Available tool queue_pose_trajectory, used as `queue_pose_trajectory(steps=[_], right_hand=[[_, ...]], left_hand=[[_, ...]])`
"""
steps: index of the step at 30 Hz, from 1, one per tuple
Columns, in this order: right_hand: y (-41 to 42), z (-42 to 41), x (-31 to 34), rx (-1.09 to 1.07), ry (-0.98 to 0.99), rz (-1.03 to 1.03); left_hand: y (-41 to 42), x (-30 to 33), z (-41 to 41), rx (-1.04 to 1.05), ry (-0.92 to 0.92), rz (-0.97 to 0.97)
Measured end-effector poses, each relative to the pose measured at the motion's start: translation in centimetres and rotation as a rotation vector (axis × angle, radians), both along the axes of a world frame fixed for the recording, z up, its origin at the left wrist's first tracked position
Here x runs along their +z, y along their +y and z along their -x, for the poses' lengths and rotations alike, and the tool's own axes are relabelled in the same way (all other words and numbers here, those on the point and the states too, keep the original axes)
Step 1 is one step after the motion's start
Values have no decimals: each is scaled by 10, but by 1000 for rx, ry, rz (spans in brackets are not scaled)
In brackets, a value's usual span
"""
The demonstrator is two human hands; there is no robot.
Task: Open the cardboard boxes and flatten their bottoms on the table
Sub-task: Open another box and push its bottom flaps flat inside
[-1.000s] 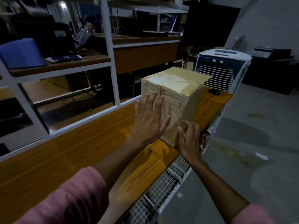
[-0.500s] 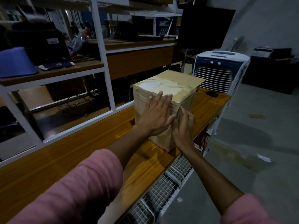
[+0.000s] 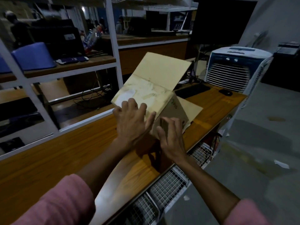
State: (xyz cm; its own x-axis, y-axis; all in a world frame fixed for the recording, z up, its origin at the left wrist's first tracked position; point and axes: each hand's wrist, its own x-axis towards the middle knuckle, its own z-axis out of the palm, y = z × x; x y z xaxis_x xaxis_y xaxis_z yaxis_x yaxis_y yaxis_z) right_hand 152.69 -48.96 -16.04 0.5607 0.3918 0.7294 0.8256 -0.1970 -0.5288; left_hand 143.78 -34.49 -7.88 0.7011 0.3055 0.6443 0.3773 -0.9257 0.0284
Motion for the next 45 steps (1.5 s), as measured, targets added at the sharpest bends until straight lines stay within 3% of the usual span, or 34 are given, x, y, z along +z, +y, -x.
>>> queue_pose_trajectory(steps=[4, 8, 14, 18, 22, 29, 36, 45], right_hand=[[11, 18, -5, 49, 64, 25], [13, 28, -11, 79, 136, 16], [10, 14, -18, -2, 270, -9], [7, -6, -18, -26, 323, 5], [6, -23, -18, -45, 344, 63], [6, -53, -20, -78, 332, 160], [0, -94, -24, -200, 499, 27], [24, -109, -21, 39, 488, 97]], left_hand=[[8, 7, 24, -31, -88, 71], [12, 1, 42, -55, -188, 295], [33, -48, 78, 76, -39, 494], [36, -75, 83, 124, -64, 591], [28, -92, 68, 187, -112, 823], [23, -97, 40, 186, -285, 808], [43, -102, 42, 186, -381, 891], [55, -105, 39, 226, -406, 919]])
